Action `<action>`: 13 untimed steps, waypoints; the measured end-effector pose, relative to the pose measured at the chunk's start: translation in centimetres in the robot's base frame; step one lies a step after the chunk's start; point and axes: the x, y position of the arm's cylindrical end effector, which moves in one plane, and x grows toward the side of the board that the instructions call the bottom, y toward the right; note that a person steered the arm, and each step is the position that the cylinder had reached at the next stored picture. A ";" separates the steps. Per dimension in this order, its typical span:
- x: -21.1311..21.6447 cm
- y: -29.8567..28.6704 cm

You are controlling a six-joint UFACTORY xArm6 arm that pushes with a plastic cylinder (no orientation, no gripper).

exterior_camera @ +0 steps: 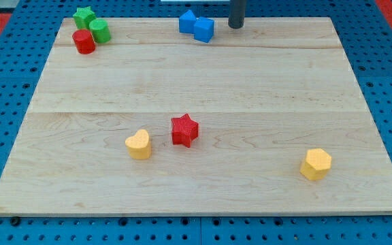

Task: Push the blue cube into the triangle

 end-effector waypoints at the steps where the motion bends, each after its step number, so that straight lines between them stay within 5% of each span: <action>1: 2.9 -0.6; 4: 11.1 -4.8; 10: 15.4 -3.9; 13: 15.4 -8.3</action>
